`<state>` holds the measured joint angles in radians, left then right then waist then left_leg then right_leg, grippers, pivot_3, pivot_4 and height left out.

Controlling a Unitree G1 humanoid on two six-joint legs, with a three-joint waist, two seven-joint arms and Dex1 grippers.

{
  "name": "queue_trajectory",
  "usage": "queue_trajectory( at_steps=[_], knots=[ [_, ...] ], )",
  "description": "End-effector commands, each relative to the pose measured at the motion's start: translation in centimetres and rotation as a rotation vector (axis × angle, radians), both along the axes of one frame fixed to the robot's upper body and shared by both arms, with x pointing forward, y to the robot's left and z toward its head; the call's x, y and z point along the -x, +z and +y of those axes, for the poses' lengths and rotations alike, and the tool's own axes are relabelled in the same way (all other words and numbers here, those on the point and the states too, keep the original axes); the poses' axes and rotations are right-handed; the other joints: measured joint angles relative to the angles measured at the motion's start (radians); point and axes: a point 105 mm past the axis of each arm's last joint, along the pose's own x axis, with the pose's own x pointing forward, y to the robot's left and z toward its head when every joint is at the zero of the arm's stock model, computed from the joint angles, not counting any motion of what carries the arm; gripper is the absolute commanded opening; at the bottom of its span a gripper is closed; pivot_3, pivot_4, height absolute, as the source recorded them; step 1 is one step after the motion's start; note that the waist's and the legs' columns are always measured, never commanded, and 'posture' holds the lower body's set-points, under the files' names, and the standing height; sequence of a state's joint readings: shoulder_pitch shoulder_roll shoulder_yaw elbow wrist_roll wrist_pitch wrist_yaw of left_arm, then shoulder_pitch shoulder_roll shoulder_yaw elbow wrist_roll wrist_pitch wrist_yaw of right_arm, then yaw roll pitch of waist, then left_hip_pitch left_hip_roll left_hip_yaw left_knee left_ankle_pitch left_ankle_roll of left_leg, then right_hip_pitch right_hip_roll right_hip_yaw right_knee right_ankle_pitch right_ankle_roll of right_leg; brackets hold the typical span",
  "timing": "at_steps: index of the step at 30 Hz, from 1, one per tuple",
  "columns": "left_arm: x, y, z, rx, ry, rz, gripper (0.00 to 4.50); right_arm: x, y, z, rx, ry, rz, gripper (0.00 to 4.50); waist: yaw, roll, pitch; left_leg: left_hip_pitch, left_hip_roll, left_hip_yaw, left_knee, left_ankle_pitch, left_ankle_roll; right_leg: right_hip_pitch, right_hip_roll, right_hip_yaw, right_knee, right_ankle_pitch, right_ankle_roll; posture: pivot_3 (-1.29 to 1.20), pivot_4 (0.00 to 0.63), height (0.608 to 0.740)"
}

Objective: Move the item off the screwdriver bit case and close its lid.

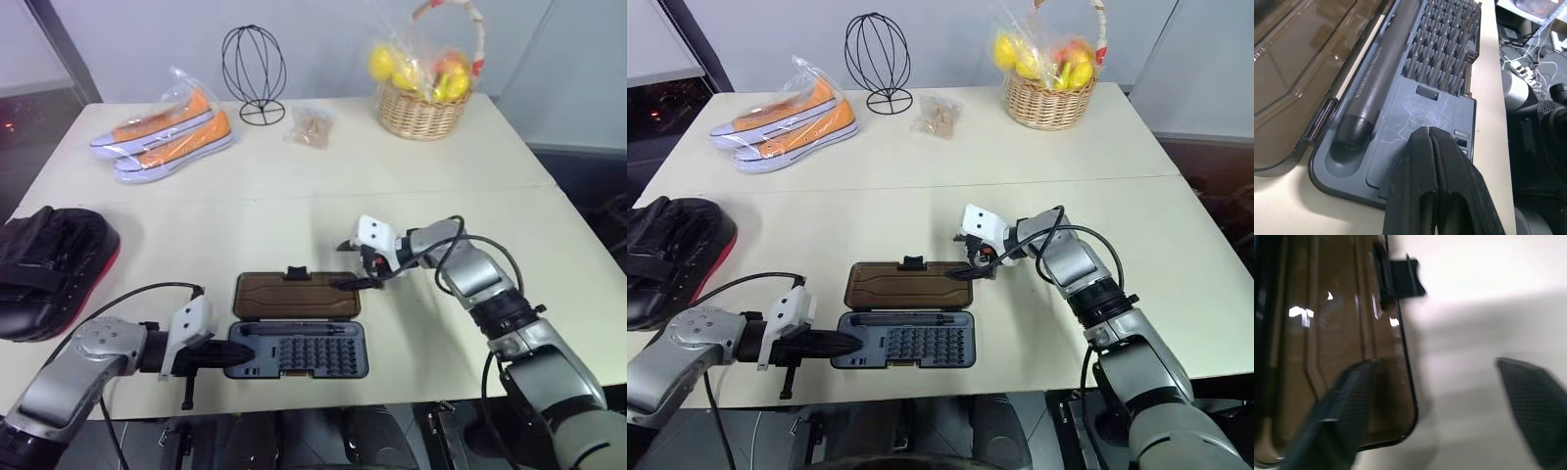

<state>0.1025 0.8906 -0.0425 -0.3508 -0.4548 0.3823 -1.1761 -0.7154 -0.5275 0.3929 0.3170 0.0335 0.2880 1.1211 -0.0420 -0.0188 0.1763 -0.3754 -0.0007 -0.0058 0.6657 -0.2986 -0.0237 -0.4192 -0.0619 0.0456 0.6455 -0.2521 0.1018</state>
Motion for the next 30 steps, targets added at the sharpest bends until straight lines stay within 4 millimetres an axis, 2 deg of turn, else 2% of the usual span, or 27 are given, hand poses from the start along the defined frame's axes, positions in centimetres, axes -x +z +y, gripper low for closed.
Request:
queue_trajectory(
  at_steps=[1,5,19,24,30],
  knots=[
    [0.6,-1.1,0.4,-0.036,0.019,0.044,0.00,-0.4,0.6,0.6,0.000,0.021,-0.053,2.14,-0.001,0.000,0.000,0.000,0.000,0.000,0.000,0.000,0.000,0.000,0.000,0.000,0.000,0.000,0.000,0.00,0.150,0.740],
    [0.8,-1.1,0.3,-0.035,0.017,0.049,0.00,-0.4,0.3,0.8,0.012,0.032,-0.055,0.20,-0.004,0.000,0.000,0.002,0.000,0.000,0.000,0.000,0.000,0.002,0.000,0.000,0.000,0.000,-0.001,0.00,0.150,0.740],
    [0.8,-1.3,0.3,-0.046,0.022,0.053,0.00,0.2,-0.1,0.7,0.053,0.095,-0.089,0.09,-0.002,0.000,-0.001,0.006,0.002,-0.001,0.000,0.000,0.000,0.006,0.001,-0.001,0.000,-0.001,-0.002,0.00,0.150,0.740],
    [0.5,-0.7,0.0,-0.012,0.037,0.060,0.00,0.5,0.2,0.6,0.054,0.102,-0.111,0.09,-0.002,0.001,-0.001,0.006,0.001,-0.001,0.000,0.000,0.000,0.006,0.001,-0.001,0.000,-0.001,-0.002,0.00,0.150,0.740],
    [0.3,3.6,-0.4,0.125,0.053,0.088,0.00,1.3,2.1,0.6,0.041,0.121,-0.222,0.09,-0.001,-0.001,0.000,0.001,0.001,-0.002,0.000,0.000,0.000,0.002,0.001,-0.001,0.000,0.000,-0.001,0.00,0.150,0.740]
  ],
)
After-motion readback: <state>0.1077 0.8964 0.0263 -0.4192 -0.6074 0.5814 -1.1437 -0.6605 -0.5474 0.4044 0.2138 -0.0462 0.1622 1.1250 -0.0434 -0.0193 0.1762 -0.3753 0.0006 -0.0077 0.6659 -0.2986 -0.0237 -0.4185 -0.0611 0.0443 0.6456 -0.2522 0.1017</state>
